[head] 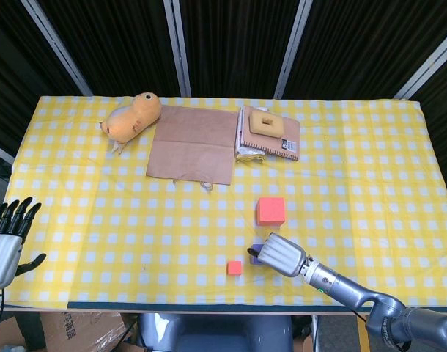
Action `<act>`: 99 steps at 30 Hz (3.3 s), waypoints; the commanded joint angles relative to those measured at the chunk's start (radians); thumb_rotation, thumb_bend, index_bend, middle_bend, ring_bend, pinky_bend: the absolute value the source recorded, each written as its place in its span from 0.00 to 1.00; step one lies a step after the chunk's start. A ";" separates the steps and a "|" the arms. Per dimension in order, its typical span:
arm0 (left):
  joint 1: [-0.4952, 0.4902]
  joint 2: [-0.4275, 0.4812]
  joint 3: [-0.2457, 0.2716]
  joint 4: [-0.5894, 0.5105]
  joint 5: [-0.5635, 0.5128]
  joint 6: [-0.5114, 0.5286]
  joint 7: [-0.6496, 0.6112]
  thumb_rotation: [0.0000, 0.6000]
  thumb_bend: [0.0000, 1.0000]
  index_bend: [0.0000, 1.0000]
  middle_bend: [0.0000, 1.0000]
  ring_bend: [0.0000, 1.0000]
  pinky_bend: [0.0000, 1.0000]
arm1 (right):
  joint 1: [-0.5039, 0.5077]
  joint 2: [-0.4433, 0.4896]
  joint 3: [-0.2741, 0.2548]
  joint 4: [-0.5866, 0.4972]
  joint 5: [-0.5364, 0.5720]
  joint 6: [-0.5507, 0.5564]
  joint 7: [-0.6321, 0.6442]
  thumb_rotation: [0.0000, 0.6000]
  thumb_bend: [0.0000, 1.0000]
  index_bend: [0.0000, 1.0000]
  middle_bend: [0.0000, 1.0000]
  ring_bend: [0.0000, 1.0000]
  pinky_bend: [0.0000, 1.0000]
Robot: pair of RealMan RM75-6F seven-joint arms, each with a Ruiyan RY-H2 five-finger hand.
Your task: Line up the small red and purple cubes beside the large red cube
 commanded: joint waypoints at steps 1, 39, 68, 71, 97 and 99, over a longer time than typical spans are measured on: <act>0.000 0.000 0.000 0.000 0.000 0.000 0.000 1.00 0.02 0.00 0.00 0.00 0.00 | 0.007 0.011 0.007 -0.018 0.008 0.005 -0.012 1.00 0.38 0.48 0.83 0.89 0.80; 0.000 0.000 0.000 0.000 0.000 0.000 0.000 1.00 0.02 0.00 0.00 0.00 0.00 | 0.147 -0.173 0.187 -0.028 0.264 -0.125 -0.266 1.00 0.38 0.48 0.83 0.89 0.80; 0.000 0.000 0.000 0.000 0.000 0.000 0.000 1.00 0.02 0.00 0.00 0.00 0.00 | 0.167 -0.244 0.190 0.085 0.347 -0.078 -0.422 1.00 0.39 0.27 0.83 0.89 0.80; 0.000 0.000 0.000 0.000 0.000 0.000 0.000 1.00 0.02 0.00 0.00 0.00 0.00 | 0.164 -0.246 0.190 0.078 0.359 -0.074 -0.453 1.00 0.38 0.19 0.83 0.89 0.80; 0.000 0.000 0.000 0.000 0.000 0.000 0.000 1.00 0.02 0.00 0.00 0.00 0.00 | 0.090 -0.134 0.305 -0.420 1.046 -0.073 -0.555 1.00 0.39 0.09 0.83 0.89 0.80; 0.000 0.000 0.000 0.000 0.000 0.000 0.000 1.00 0.02 0.00 0.00 0.00 0.00 | 0.106 -0.145 0.310 -0.432 1.116 -0.052 -0.577 1.00 0.39 0.10 0.83 0.89 0.80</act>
